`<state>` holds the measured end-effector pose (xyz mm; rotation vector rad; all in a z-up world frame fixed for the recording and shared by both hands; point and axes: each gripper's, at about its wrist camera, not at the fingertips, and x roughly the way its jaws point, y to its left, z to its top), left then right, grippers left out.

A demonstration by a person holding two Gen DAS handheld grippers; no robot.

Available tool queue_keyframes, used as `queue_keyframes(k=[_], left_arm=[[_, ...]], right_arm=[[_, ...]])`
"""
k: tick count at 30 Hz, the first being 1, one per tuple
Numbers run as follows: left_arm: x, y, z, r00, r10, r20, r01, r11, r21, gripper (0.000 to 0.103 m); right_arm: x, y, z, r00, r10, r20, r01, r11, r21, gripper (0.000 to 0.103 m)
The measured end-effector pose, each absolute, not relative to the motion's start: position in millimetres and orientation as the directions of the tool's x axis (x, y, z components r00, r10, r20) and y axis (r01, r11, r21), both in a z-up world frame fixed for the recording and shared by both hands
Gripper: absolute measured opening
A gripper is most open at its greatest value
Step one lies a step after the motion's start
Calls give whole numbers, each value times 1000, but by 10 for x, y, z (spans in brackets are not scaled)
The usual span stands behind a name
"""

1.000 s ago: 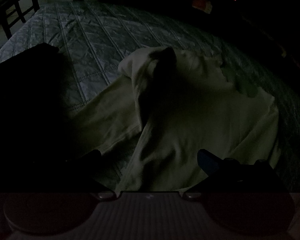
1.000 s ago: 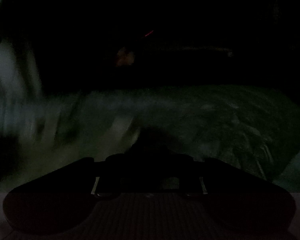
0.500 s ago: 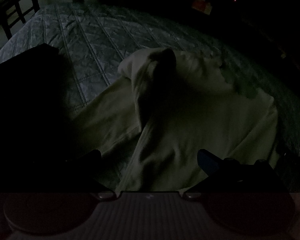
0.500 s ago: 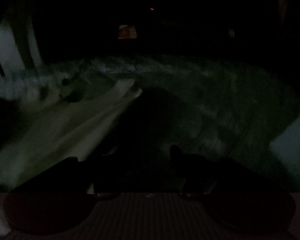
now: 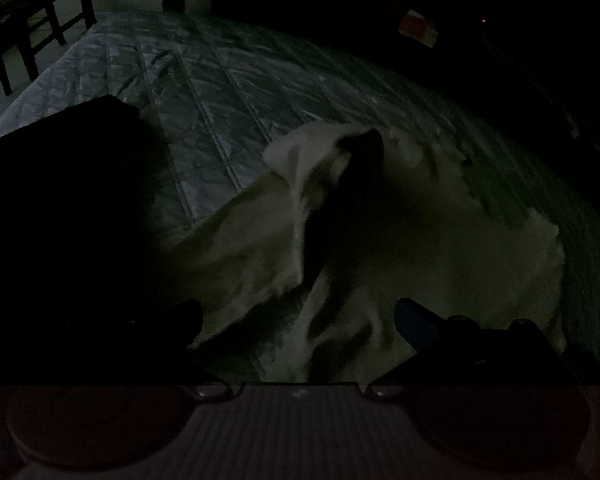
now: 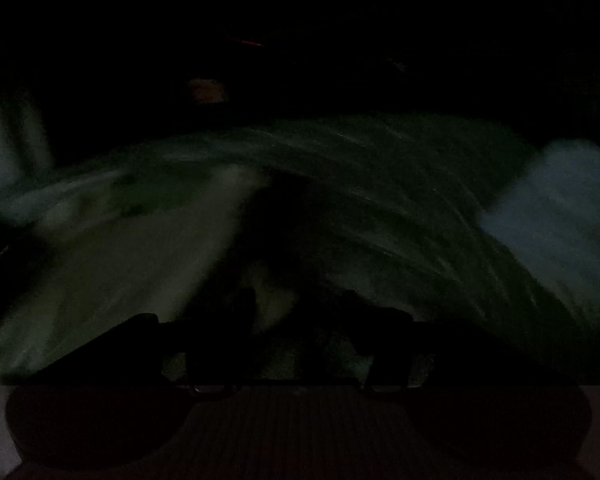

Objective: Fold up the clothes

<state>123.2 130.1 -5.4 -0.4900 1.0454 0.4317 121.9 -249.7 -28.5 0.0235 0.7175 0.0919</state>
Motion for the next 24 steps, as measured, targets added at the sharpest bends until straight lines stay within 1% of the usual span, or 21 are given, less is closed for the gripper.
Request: queue_keyframes(k=[3,6,7,9,12,13,14,15,16,17,24], left_arm=[[1229,1358,-31,442,116,-890,-569,802,-178,102],[1205,1416,6,448,129,-885,-583,792,-181,102],[1198,1434,13,448,132,-884,-589,788,-180,102],[1183,1473,10,446,133,-885,-597,781,-184,102],[1163,1510,17,447,131,-885,-603,775,-190,102],[1160,1518,21,448,131,-884,-603,774,-191,102],[1157,1519,26,450,130,-884,-602,774,-193,102],[1152,1518,30,451,127,-883,-602,774,-196,102],[1148,1518,31,452,125,-883,-601,774,-198,102],[1145,1521,32,453,124,-883,-601,774,-199,102],[1126,1589,58,457,130,-880,-617,759,-209,102]], right_arm=[[797,-1921,-247,703,296,-647,-404,915,-20,56],[375,-1345,-209,591,473,-653,-683,724,-93,57],[241,-1169,-233,549,501,-669,-747,653,-125,59],[87,-953,-363,500,496,-710,-802,574,-164,64],[2,-809,-480,490,490,-721,-816,549,-181,74],[7,-801,-451,496,495,-713,-812,555,-180,76],[13,-793,-422,502,501,-705,-809,561,-178,69],[19,-785,-392,508,506,-697,-805,566,-176,60],[24,-777,-363,514,511,-689,-802,572,-174,27],[30,-769,-334,520,516,-681,-798,578,-171,4],[69,-712,-129,560,547,-623,-773,616,-154,3]])
